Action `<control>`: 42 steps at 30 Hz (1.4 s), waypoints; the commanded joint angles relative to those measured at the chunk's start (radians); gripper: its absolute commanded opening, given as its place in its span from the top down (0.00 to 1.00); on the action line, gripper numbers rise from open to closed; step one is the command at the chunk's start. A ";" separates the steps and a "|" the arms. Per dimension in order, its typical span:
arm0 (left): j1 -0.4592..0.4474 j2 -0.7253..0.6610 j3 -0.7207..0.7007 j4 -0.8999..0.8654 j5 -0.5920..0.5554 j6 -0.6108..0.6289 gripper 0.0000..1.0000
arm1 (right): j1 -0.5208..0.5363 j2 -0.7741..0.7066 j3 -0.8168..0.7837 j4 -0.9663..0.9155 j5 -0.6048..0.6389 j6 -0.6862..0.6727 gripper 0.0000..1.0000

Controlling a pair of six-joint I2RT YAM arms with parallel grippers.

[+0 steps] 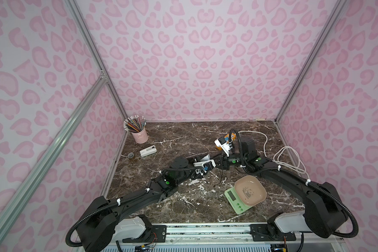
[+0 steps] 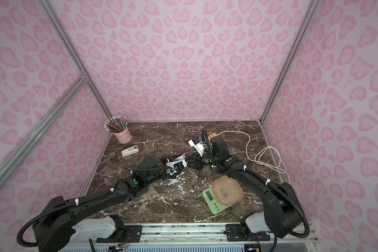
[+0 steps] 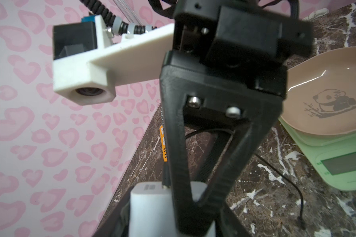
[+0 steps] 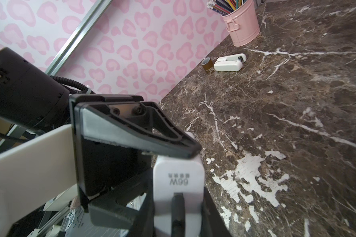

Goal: Charge the electronic scale
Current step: Insert the charging cable into the plug, then insert the plug into the socket.

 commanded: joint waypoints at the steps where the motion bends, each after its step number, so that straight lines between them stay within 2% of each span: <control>1: 0.000 -0.022 0.008 0.114 0.037 -0.053 0.47 | -0.025 0.010 0.022 0.057 0.026 -0.046 1.00; 6: 0.000 -0.079 -0.006 0.126 0.017 -0.089 0.26 | -0.092 0.033 0.102 -0.068 0.135 -0.144 1.00; 10: 0.004 -0.148 -0.032 0.146 -0.001 -0.113 0.22 | -0.164 0.076 0.192 -0.176 0.221 -0.226 1.00; 18: 0.007 -0.191 -0.055 0.133 -0.002 -0.137 0.23 | -0.243 0.186 0.363 -0.282 0.349 -0.347 1.00; 25: 0.006 -0.130 -0.012 0.050 0.057 -0.146 0.29 | -0.278 0.289 0.485 -0.357 0.402 -0.436 1.00; 30: 0.005 -0.096 -0.004 0.051 0.086 -0.179 0.31 | -0.282 0.391 0.593 -0.425 0.519 -0.467 1.00; 42: 0.006 -0.093 -0.002 0.060 0.043 -0.234 0.30 | -0.263 0.620 0.847 -0.622 0.519 -0.467 1.00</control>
